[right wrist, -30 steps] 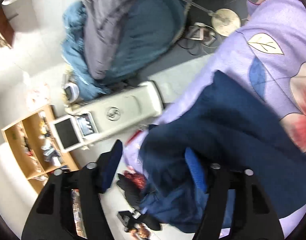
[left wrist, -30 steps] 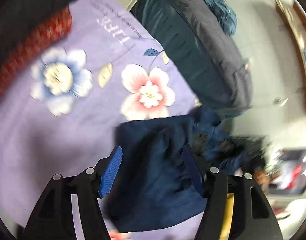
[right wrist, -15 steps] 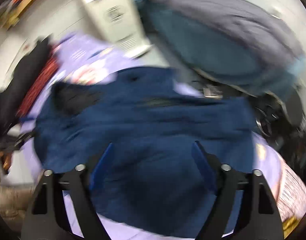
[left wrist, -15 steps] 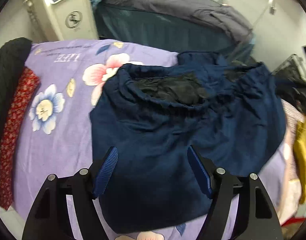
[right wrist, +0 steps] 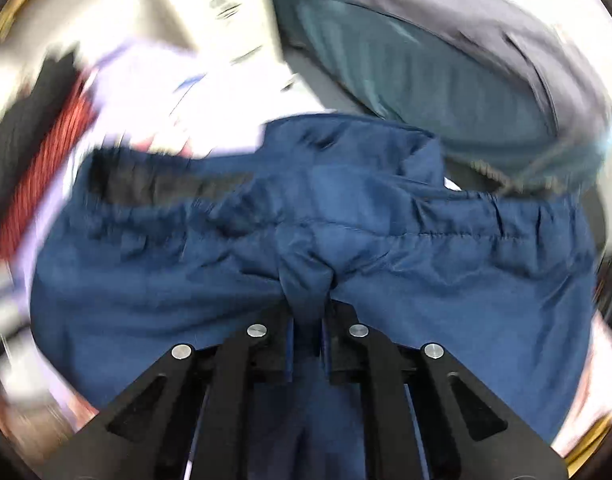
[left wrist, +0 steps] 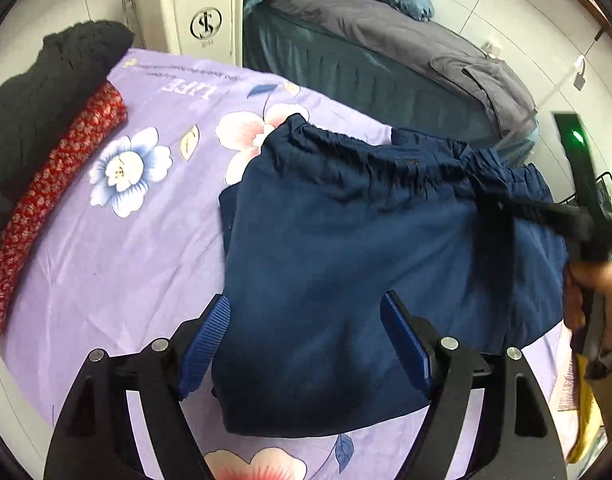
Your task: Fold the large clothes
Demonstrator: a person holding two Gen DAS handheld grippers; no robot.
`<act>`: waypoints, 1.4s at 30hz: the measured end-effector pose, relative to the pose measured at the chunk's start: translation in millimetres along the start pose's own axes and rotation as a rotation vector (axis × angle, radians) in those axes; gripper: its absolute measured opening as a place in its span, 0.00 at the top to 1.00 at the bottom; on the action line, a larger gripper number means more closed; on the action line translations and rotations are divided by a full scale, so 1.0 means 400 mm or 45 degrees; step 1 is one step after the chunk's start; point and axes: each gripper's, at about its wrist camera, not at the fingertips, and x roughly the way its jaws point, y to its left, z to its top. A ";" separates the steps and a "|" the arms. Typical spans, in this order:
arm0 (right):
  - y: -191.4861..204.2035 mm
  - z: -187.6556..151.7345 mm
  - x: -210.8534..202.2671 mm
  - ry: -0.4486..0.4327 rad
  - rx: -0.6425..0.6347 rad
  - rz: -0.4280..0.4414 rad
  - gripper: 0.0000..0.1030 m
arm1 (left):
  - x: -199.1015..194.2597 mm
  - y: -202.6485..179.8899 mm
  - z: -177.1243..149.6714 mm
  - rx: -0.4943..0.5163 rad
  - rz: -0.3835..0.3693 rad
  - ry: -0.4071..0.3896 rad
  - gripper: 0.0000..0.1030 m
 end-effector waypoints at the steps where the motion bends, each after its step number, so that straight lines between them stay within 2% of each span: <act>1: -0.009 0.011 0.030 0.016 0.039 0.014 0.90 | -0.001 -0.009 -0.002 0.011 0.001 -0.006 0.25; 3: -0.005 0.012 0.082 0.059 0.022 -0.012 0.86 | 0.009 -0.042 -0.004 0.053 0.028 -0.016 0.18; 5: 0.004 0.001 0.123 0.087 -0.032 -0.060 0.76 | 0.029 -0.074 -0.006 0.098 0.051 -0.025 0.16; 9: 0.015 -0.016 0.071 0.020 -0.031 -0.072 0.69 | 0.086 -0.104 0.007 0.178 0.173 -0.032 0.15; 11: 0.011 -0.023 0.009 -0.079 -0.049 -0.110 0.53 | 0.113 -0.112 0.033 0.201 0.226 -0.052 0.15; 12: 0.006 -0.033 -0.025 -0.136 -0.054 -0.137 0.28 | 0.122 -0.117 0.044 0.207 0.235 -0.058 0.14; 13: -0.004 -0.051 -0.072 -0.211 -0.059 -0.153 0.21 | 0.140 -0.123 0.061 0.225 0.252 -0.061 0.14; 15: -0.027 -0.079 -0.116 -0.247 -0.063 -0.188 0.21 | 0.216 -0.146 0.108 0.313 0.344 -0.003 0.12; 17: -0.058 -0.125 -0.144 -0.239 -0.060 -0.246 0.21 | 0.293 -0.137 0.151 0.307 0.403 0.085 0.12; 18: -0.074 -0.148 -0.153 -0.234 -0.054 -0.275 0.21 | 0.328 -0.117 0.177 0.244 0.387 0.135 0.10; 21: -0.121 -0.215 -0.153 -0.195 -0.037 -0.345 0.21 | 0.373 -0.066 0.232 0.079 0.345 0.198 0.05; 24: -0.191 -0.274 -0.139 -0.130 0.010 -0.409 0.21 | 0.395 -0.052 0.254 0.095 0.330 0.235 0.04; 26: -0.249 -0.309 -0.105 -0.027 0.057 -0.452 0.21 | 0.402 -0.042 0.255 0.099 0.302 0.252 0.04; 30: -0.326 -0.337 -0.032 0.065 0.167 -0.386 0.13 | 0.390 -0.042 0.256 0.140 0.288 0.266 0.05; 33: -0.312 -0.321 0.006 0.106 0.124 -0.473 0.07 | 0.327 -0.062 0.244 0.227 0.344 0.182 0.05; 36: -0.308 -0.309 0.031 0.143 0.123 -0.499 0.05 | 0.224 -0.081 0.211 0.293 0.372 0.004 0.06; 38: -0.314 -0.304 0.035 0.152 0.148 -0.484 0.05 | 0.161 -0.086 0.181 0.272 0.371 -0.074 0.06; 42: -0.309 -0.302 0.014 0.140 0.143 -0.498 0.05 | 0.088 -0.051 0.106 0.192 0.328 -0.105 0.06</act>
